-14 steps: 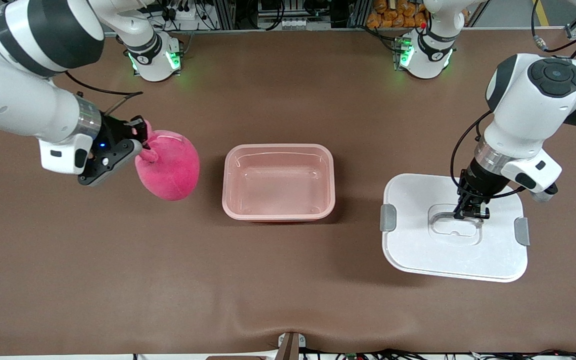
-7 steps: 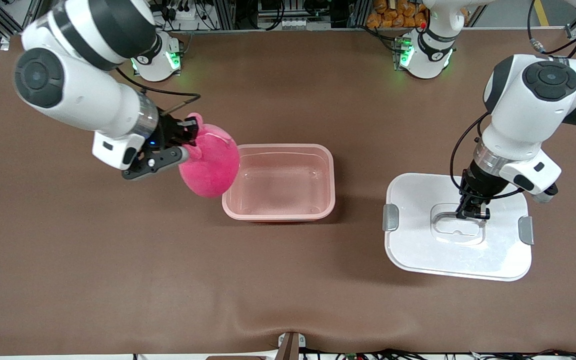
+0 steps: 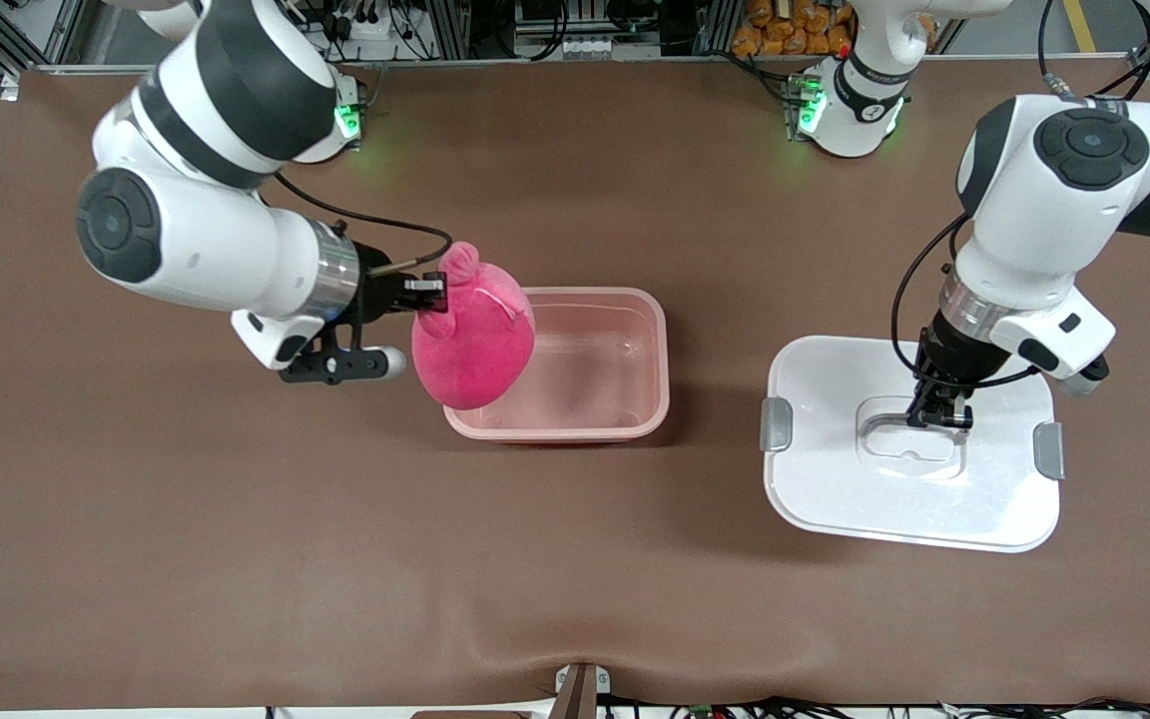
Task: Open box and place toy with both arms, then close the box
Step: 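Carry the pink toy over the open pink box with the right gripper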
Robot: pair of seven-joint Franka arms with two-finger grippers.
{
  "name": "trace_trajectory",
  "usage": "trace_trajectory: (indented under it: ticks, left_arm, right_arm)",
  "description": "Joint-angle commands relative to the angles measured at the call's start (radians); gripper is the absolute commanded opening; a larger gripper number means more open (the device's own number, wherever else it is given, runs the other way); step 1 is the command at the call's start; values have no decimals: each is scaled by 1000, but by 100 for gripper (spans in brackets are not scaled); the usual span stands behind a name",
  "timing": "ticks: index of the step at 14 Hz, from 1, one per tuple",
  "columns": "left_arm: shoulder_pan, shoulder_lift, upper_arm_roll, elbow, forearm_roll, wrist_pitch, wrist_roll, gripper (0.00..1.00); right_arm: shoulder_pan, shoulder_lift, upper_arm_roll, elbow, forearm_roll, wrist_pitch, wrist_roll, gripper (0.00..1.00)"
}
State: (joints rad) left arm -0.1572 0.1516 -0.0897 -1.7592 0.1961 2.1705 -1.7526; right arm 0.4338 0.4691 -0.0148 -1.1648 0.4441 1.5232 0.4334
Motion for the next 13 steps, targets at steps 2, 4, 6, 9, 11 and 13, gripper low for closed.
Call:
trace_trajectory:
  ticks: [2,4,6,9,11,13]
  left_arm:
    - [-10,-70,25,-26,-81,-55,100,0]
    - [-10,-116,36,-74,-110,-61,140,0]
    - [-10,-141,36,-109,-124,-61,150,0]
    - [2,-129,31,-99,-126,-61,148,0]
    - [1,-122,31,-97,-126,-60,147,0]
    - [1,-113,31,-94,-158,-47,142,0]
  right_arm:
    - [60,85,-7,66,13,14,38,0]
    - [60,95,-5,66,10,11,27,0]
    - [62,109,-5,66,8,9,19,0]
    - [62,129,-7,65,-11,9,8,0]
    - [56,140,-7,63,-21,11,-12,0]
    - [56,161,-8,63,-25,12,-24,0]
